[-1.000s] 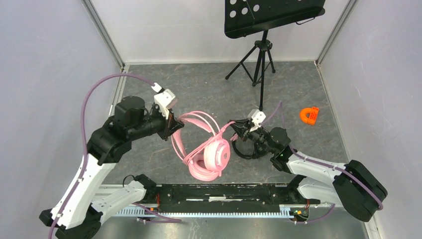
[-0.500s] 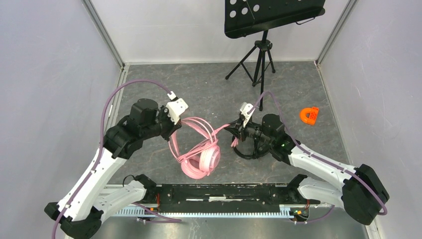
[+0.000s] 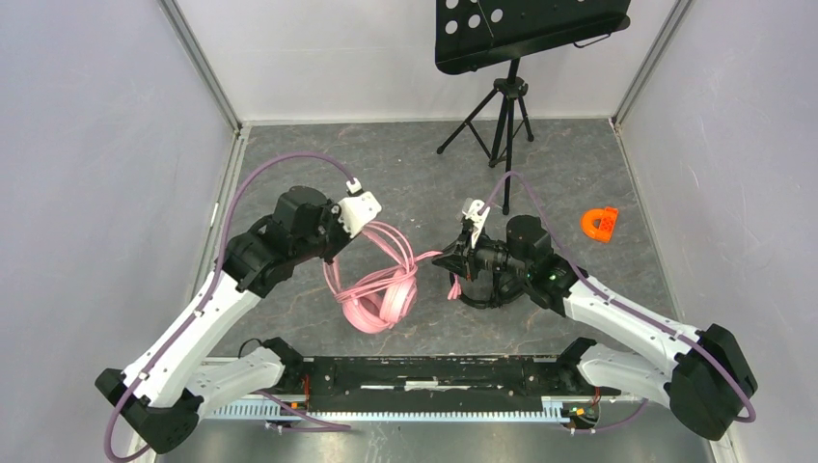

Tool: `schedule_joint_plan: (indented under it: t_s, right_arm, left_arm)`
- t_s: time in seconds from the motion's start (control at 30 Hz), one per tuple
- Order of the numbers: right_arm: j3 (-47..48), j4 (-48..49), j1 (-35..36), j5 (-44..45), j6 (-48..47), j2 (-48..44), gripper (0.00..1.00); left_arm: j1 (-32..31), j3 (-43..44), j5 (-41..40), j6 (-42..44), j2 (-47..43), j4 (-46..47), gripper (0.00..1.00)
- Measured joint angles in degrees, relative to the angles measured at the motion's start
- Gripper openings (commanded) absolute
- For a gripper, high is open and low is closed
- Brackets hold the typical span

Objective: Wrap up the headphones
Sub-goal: Wrap the headphones cable around the headphones.

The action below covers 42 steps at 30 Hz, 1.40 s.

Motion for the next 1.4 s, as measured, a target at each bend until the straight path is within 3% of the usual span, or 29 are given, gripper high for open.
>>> schedule_joint_plan:
  t_s: [0.2, 0.37, 0.7, 0.83, 0.97, 1.4]
  right_arm:
    - [0.6, 0.0, -0.1, -1.6, 2.5, 0.0, 0.0]
    - [0.6, 0.8, -0.3, -3.6, 6.5, 0.4, 0.09]
    - [-2.3, 16.3, -0.1, -9.9, 22.8, 2.8, 0.22]
    - [-2.3, 20.1, 1.2, -10.3, 26.6, 4.0, 0.22]
    - [-2.3, 21.8, 2.4, -8.9, 28.6, 4.2, 0.19]
    - [-2.2, 22.3, 8.3, 1.8, 31.8, 6.2, 0.31]
  left_arm:
    - [-2.5, -1.2, -4.8, 1.7, 0.1, 2.2, 0.02]
    - [-4.4, -1.4, -9.9, 2.1, 0.8, 3.9, 0.02]
    - [-6.6, -1.8, -16.9, 2.1, 1.5, 7.1, 0.02]
    - [-7.2, -1.9, -20.1, 2.1, 2.4, 7.3, 0.02]
    - [-8.1, -1.9, -22.8, 1.9, 2.9, 7.4, 0.02]
    - [-8.5, -1.9, -29.7, -8.5, 4.5, 6.7, 0.02]
